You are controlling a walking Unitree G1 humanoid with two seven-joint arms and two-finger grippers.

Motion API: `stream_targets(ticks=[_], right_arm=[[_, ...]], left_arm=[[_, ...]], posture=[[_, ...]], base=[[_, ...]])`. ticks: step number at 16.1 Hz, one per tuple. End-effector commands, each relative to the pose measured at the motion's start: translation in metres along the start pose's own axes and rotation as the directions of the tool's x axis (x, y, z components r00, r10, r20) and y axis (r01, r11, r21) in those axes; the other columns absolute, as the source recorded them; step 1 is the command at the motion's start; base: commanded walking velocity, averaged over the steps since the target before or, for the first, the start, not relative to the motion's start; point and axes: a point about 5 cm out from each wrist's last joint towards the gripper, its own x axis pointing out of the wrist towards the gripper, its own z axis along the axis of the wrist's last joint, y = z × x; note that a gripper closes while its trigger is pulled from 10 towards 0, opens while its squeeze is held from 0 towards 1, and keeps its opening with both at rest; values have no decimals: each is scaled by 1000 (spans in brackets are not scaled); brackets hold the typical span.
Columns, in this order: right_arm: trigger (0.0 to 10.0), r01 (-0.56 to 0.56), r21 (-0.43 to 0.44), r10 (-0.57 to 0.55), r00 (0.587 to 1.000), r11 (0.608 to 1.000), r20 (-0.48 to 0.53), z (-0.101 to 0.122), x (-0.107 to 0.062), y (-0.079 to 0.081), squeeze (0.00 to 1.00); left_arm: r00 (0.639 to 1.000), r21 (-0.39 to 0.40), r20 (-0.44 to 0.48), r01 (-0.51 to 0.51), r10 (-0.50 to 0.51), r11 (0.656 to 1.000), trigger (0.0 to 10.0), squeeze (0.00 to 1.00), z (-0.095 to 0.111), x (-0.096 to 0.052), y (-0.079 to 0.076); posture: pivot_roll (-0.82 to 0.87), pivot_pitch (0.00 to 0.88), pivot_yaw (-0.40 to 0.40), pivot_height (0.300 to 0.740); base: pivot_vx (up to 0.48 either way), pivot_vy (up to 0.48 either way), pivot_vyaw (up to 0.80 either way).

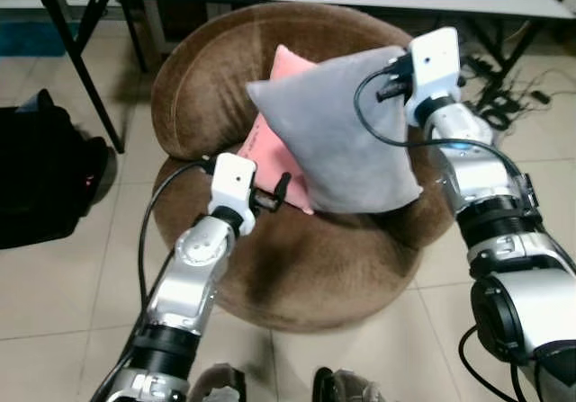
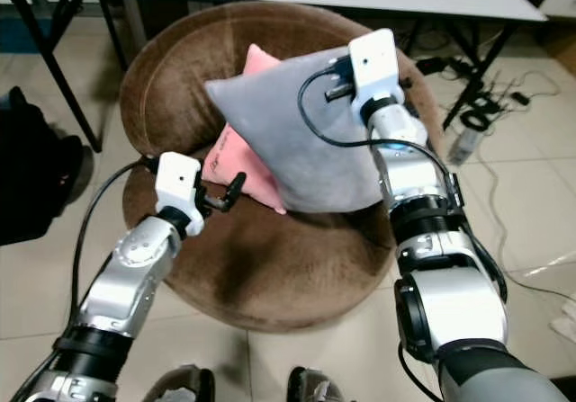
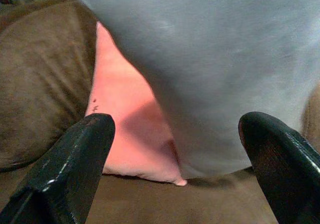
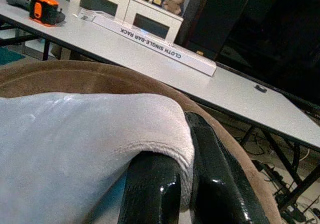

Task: Move the pillow to the sofa from floor

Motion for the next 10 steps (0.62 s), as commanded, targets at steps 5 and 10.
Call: stream_targets(ticks=[5,10], right_arm=[[0,24,-29,-22,999,999,42,11,6,-7,0],[0,6,-53,-6,1000,999,-9,6,12,-2,0]], left_arm=[[1000,-1,-1,-1,1,1000,10000,0,0,-1,-1],[1000,0,-3,-6,6,1000,10000,0,0,-1,-1]], posture=[[83,125,-85,740],[97,122,-93,740]], base=[[0,0,0],[0,0,0]])
